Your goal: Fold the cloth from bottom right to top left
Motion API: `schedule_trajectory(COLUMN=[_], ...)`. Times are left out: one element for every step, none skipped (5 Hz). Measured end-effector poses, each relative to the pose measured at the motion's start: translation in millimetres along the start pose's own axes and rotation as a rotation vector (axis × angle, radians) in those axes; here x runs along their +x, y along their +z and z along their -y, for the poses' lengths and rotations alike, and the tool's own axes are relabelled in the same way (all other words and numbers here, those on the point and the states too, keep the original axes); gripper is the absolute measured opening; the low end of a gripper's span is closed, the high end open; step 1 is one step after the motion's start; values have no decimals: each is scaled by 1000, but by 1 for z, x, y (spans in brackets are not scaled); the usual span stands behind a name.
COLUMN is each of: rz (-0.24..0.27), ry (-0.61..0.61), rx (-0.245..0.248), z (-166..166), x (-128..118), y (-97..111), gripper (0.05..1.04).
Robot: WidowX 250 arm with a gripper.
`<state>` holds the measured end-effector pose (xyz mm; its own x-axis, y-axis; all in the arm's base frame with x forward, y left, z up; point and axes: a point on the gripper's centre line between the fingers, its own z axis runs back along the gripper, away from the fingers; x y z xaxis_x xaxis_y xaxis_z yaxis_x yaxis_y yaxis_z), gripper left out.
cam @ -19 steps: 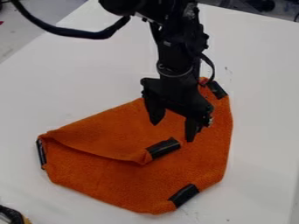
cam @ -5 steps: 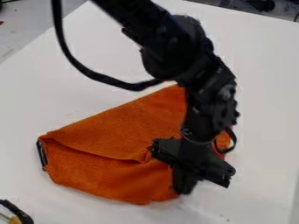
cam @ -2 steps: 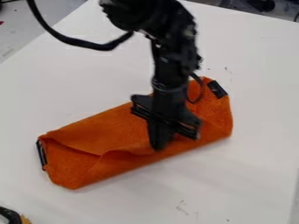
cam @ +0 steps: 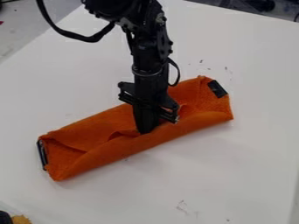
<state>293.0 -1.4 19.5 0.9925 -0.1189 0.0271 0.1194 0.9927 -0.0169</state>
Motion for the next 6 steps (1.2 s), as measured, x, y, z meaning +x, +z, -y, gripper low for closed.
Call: schedule_trajectory(rz=[-3,12,36,63,85,74], ry=[-7,-29,-47,-83,-104,-97], rx=[8,35,92,153,186,147], z=[-1,-6,-23,-39,-58,-54], x=[0,7,15,26,37,39], y=[0,5,12,23,29,35], gripper=[219,478,786,999,1005,1000])
